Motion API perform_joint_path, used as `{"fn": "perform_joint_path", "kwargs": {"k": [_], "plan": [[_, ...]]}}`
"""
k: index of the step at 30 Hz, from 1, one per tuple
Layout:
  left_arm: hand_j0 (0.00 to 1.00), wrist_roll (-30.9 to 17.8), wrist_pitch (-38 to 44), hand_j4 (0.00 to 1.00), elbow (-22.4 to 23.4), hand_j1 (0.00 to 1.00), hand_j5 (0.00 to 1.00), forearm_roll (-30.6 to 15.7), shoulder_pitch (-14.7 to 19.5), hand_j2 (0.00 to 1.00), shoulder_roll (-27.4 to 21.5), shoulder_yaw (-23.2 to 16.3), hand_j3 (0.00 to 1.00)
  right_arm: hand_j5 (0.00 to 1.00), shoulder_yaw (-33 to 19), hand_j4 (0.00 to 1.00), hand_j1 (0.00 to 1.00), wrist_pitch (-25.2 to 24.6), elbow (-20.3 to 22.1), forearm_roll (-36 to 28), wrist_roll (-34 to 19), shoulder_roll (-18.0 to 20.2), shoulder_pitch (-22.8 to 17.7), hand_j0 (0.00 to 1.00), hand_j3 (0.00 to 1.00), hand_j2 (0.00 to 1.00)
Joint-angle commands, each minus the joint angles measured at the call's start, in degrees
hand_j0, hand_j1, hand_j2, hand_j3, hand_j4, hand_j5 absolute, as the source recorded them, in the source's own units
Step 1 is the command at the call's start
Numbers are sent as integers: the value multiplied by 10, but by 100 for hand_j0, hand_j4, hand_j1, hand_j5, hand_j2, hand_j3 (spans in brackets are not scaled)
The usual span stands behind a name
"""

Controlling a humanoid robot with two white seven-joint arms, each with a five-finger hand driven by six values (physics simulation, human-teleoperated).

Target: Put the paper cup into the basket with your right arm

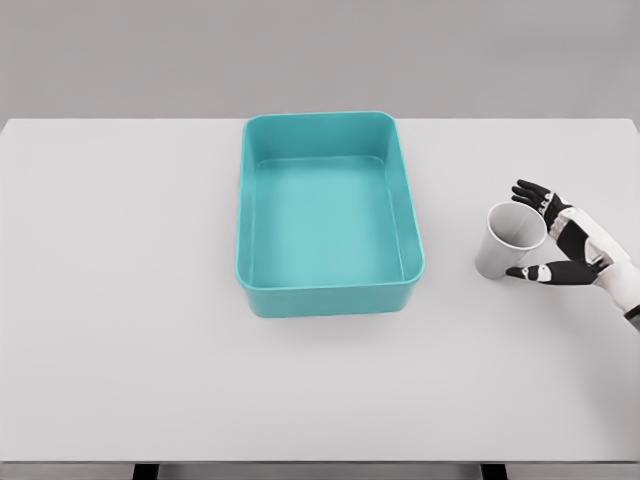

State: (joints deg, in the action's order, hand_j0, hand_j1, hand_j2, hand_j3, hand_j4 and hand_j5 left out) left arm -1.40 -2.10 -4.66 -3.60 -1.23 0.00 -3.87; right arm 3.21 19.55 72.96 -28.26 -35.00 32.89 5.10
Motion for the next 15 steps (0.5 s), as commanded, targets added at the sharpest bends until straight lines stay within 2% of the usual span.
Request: {"fn": "perform_joint_path", "kwargs": {"k": [1,15], "plan": [[100,0,0,100,0,100,100,0,0,100,0,0,100,100,1,100,100,0,0,-4,0,-1,0,100,100,100],[100,0,0,100,0,100,100,0,0,100,0,0,100,100,7,100,100,1,-15,-4,0,-5,1,100,100,100]]}}
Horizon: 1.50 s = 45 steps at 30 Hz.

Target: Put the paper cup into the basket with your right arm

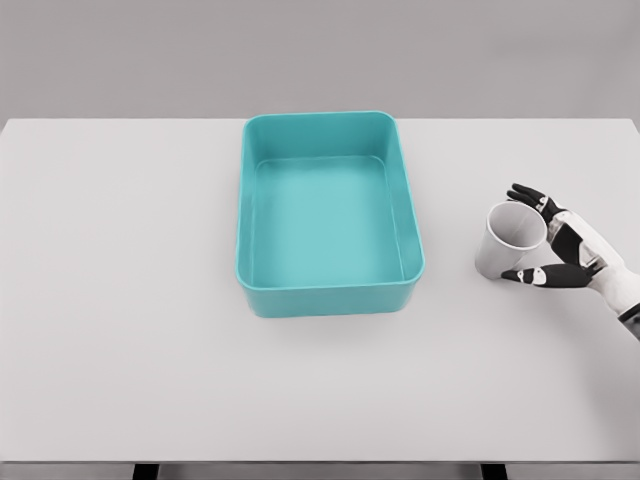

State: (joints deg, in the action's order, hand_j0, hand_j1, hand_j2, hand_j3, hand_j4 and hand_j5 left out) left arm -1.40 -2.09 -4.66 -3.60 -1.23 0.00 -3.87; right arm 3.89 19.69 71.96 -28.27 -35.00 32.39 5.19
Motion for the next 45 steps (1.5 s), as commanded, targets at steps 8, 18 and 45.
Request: {"fn": "perform_joint_path", "kwargs": {"k": [8,18,45], "plan": [[100,0,0,100,0,100,100,0,0,100,0,0,100,100,1,100,100,2,-9,-4,0,0,0,100,100,100],[100,0,0,100,0,100,100,0,0,100,0,0,100,100,6,100,100,3,-28,-3,0,-8,7,100,100,100],[100,0,0,100,0,100,100,0,0,100,0,0,100,72,15,72,72,-3,-22,2,0,-20,15,72,72,72]]}}
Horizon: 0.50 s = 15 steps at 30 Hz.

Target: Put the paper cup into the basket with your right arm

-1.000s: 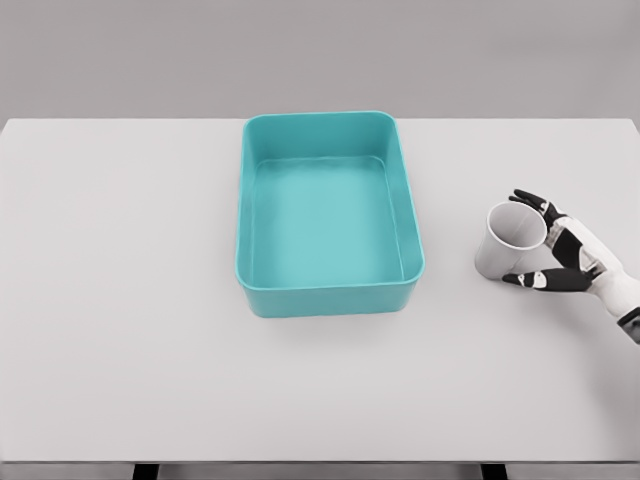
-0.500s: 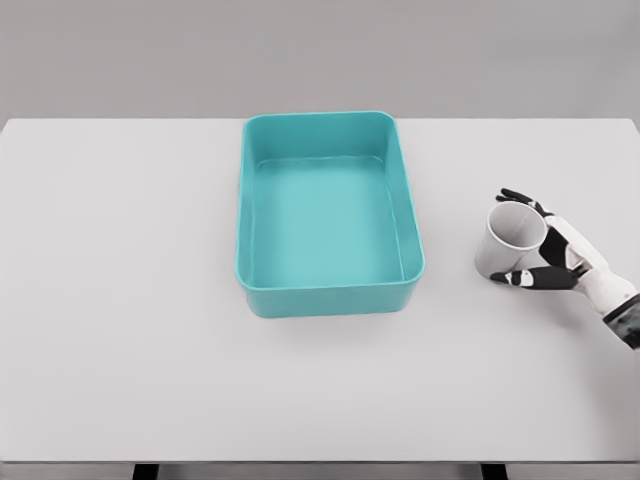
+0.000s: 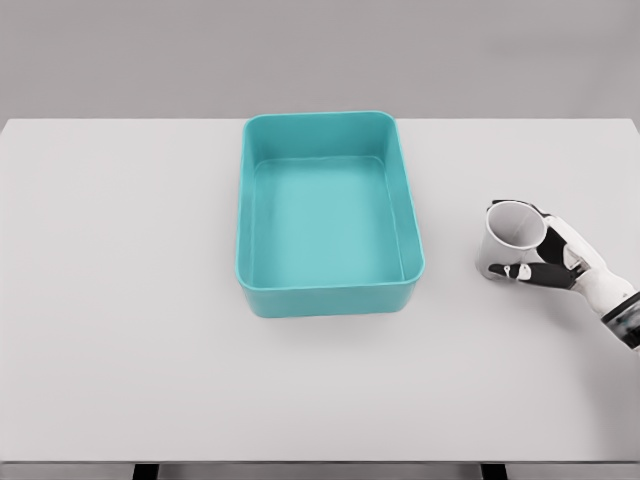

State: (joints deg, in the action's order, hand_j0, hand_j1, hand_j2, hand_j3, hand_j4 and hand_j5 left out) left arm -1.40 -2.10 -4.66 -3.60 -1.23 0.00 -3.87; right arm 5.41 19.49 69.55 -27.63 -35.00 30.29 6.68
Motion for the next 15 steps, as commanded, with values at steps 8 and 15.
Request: {"fn": "perform_joint_path", "kwargs": {"k": [8,15], "plan": [[100,0,0,100,0,100,100,0,0,100,0,0,100,64,-1,64,64,0,2,-2,0,1,-1,64,64,64],[100,0,0,100,0,100,100,0,0,100,0,0,100,56,-1,56,56,0,3,-1,0,1,-1,56,56,56]]}}
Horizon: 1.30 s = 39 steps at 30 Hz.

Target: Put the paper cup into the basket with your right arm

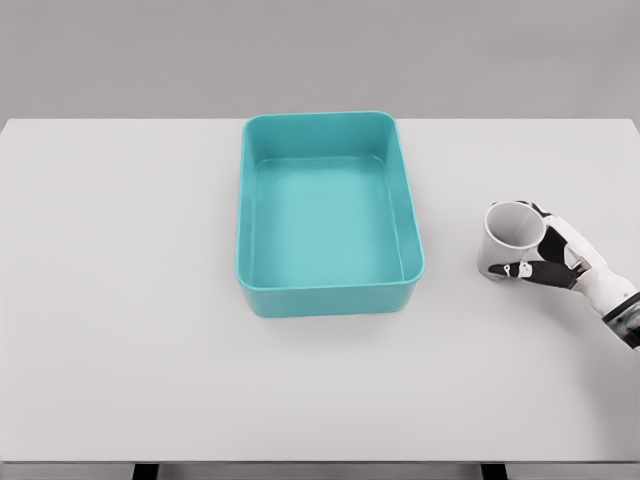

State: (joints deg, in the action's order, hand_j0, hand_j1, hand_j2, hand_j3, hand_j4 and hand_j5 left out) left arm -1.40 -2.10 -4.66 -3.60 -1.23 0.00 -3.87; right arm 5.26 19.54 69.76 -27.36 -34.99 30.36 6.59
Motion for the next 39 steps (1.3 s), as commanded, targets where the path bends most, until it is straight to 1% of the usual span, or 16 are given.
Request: {"fn": "perform_joint_path", "kwargs": {"k": [1,3,5,10,11,14,19,24,26,32,35,39], "plan": [[100,0,0,100,0,100,100,0,0,100,0,0,100,55,-1,55,55,0,1,-4,0,1,0,55,55,55],[100,0,0,100,0,100,100,0,0,100,0,0,100,53,-1,53,53,0,2,-4,0,2,1,53,53,53],[100,0,0,100,0,100,100,0,0,100,0,-1,100,50,-2,50,50,0,2,-4,0,3,1,50,50,50],[100,0,0,100,0,100,100,0,0,100,0,0,100,49,-2,49,49,0,5,-3,0,7,2,49,49,49],[100,0,0,100,0,100,100,0,0,100,0,0,100,49,-2,49,49,0,13,-3,0,8,2,49,49,49],[100,0,0,100,0,100,100,0,0,100,0,0,100,46,-2,46,46,-1,19,-3,0,10,11,46,46,46],[100,0,0,100,0,100,100,0,0,100,0,0,100,46,-2,46,46,-1,19,-2,0,11,23,46,46,46],[100,0,0,100,0,100,100,0,0,100,0,0,100,46,-2,46,46,0,27,31,0,12,54,46,46,46],[100,0,1,100,0,100,100,0,0,100,0,0,100,46,-2,46,46,-1,36,39,0,12,59,46,46,46],[100,0,0,100,0,100,100,0,0,100,0,0,100,46,1,46,46,2,43,67,0,9,82,46,46,46],[100,0,0,100,0,100,100,0,0,100,0,0,100,46,3,46,46,0,64,91,0,7,86,46,46,46],[100,0,0,100,0,100,100,0,0,100,0,0,100,46,5,46,46,0,67,102,0,7,101,46,46,46]]}}
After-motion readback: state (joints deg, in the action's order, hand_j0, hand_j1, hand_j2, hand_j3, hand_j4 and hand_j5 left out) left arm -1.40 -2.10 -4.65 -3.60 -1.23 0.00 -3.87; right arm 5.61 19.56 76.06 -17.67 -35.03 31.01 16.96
